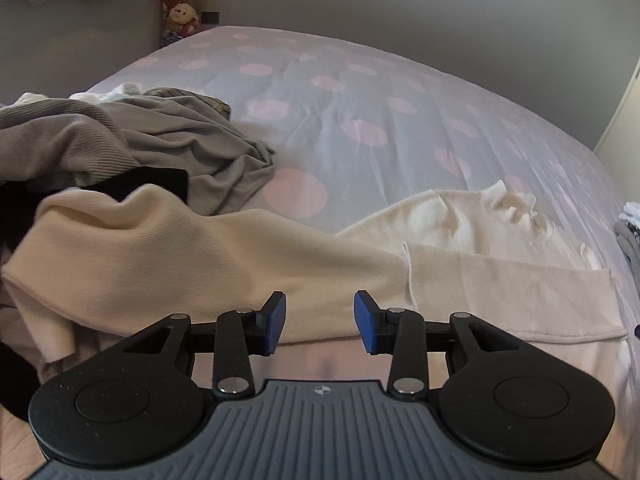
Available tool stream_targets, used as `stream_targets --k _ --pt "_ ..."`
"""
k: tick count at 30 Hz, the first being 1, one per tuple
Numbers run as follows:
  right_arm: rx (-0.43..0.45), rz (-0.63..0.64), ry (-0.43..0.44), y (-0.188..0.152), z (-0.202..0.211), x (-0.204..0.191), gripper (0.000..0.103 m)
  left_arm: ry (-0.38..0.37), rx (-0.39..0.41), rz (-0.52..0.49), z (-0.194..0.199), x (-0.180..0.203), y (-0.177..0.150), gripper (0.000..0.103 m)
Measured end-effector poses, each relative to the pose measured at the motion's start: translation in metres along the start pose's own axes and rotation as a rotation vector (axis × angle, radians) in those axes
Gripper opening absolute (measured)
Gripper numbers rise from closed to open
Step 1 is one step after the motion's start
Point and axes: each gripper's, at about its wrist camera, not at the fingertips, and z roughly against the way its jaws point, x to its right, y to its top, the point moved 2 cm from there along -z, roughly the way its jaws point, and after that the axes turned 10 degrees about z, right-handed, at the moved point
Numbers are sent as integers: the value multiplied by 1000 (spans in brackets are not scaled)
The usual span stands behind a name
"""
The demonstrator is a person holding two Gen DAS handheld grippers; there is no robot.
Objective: Fold clothes
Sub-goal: 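Open the right gripper and withdraw it from the folded sleeve, then grasp the other sleeve with the left gripper and fold it over the body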
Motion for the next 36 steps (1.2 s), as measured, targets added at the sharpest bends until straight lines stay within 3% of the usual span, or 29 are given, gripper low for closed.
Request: stream_targets --k 2,6,9,12,17,19,21,24,29,36 --pt "5 24 18 0 1 -6 48 35 16 -4 16 -18 9 37" --pt "15 39 40 2 1 -13 48 214 90 -42 44 -61 28 50" --pt "23 54 57 2 0 -18 51 284 104 -32 49 -91 38 53" --pt "11 77 72 1 -6 -24 52 258 63 -23 40 -107 42 53" --pt "-39 113 73 -6 -21 -31 52 234 70 25 27 -117 47 49" --pt "-49 123 72 -7 -25 -32 52 206 53 33 26 -117 49 18" --pt "-51 124 78 -7 -28 -33 52 193 54 14 29 -113 50 8" --pt "-50 123 89 -6 -30 -34 52 148 88 5 45 -101 55 4" --pt "-34 101 107 -4 -25 -31 52 57 198 -63 93 -45 73 3" --pt "-10 40 125 -1 -19 -22 52 -117 352 -258 150 79 97 3"
